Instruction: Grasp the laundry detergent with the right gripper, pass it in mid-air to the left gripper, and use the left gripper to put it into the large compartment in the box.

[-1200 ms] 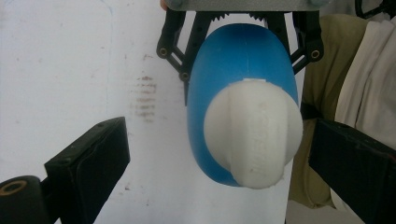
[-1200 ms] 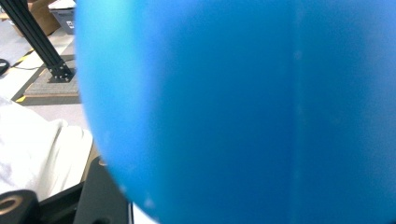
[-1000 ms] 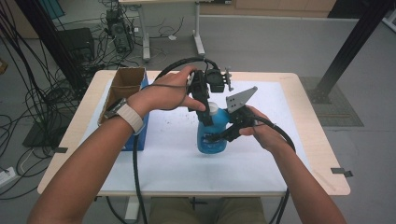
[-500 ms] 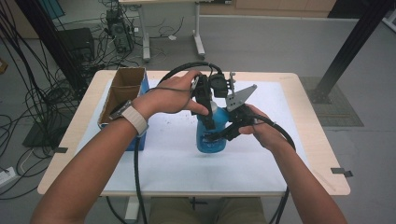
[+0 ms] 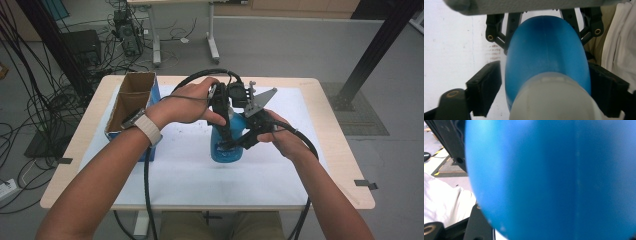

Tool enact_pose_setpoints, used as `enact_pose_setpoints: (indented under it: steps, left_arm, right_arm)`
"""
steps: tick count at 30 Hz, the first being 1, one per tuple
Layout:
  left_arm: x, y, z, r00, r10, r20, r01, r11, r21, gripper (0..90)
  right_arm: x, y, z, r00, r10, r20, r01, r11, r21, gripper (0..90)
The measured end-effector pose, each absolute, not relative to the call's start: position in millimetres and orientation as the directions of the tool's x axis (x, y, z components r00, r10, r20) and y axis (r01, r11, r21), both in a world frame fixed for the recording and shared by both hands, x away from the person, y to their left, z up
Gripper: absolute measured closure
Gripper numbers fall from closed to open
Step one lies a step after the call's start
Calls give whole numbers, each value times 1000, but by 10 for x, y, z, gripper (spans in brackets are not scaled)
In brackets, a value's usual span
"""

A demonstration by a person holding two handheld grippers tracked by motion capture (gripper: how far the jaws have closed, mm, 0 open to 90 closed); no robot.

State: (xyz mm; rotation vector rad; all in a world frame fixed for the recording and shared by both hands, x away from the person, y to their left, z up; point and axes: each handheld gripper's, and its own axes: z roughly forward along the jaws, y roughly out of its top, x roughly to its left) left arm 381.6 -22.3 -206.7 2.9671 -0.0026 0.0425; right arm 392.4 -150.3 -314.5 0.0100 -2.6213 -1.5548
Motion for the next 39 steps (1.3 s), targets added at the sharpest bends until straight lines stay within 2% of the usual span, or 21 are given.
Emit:
enact_pose_setpoints:
  steps: [15, 39]
  left_arm:
    - [3807, -236, -2094, 1000, -21, 20, -23, -987, 156, 363]
    - [3797, -201, -2159, 1000, -5, 14, -7, -989, 145, 371]
  right_arm:
    - [3909, -1484, -3153, -994, -61, 89, 48, 488, 871, 420]
    - [3901, -1458, -3209, -993, -70, 100, 51, 501, 864, 420]
